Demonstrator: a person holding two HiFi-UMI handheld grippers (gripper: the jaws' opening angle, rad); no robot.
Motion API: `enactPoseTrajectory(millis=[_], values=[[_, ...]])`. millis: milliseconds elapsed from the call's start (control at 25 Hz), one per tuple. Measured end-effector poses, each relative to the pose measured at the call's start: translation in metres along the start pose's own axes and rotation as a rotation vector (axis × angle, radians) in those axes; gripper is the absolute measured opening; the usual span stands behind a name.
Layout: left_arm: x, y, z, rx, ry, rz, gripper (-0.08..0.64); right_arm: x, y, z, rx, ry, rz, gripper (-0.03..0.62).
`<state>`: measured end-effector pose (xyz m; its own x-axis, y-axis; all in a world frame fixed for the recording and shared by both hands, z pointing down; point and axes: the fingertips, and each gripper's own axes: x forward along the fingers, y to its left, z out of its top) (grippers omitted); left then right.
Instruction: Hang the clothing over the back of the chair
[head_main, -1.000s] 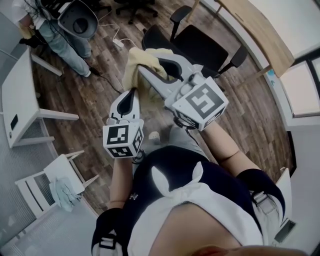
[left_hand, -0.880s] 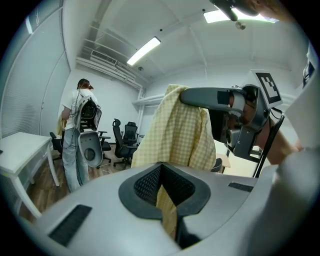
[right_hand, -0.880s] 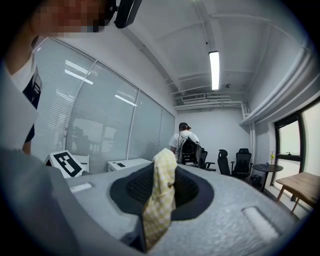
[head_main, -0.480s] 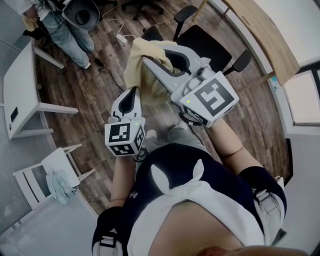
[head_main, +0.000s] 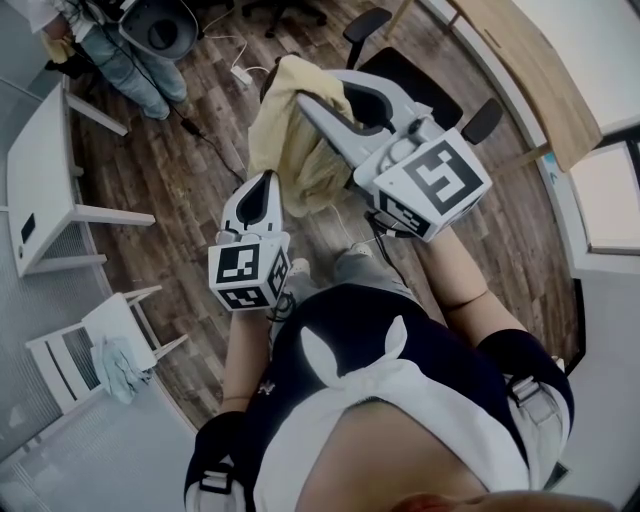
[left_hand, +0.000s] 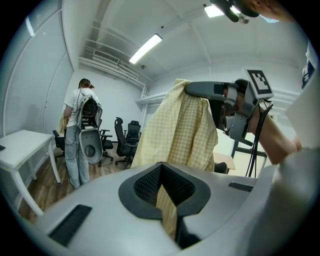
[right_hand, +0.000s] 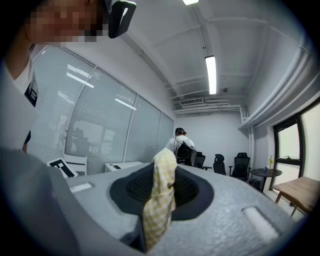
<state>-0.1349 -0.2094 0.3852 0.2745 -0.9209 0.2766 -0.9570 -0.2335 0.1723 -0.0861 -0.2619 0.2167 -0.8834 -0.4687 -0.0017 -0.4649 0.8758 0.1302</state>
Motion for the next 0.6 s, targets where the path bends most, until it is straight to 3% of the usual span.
enactPoseTrajectory(millis=[600], values=[[0.012, -0.029, 0.005, 0.013, 0.0, 0.013, 0.006, -0.033, -0.041, -0.005, 0.032, 0.003, -0.021, 0.078]])
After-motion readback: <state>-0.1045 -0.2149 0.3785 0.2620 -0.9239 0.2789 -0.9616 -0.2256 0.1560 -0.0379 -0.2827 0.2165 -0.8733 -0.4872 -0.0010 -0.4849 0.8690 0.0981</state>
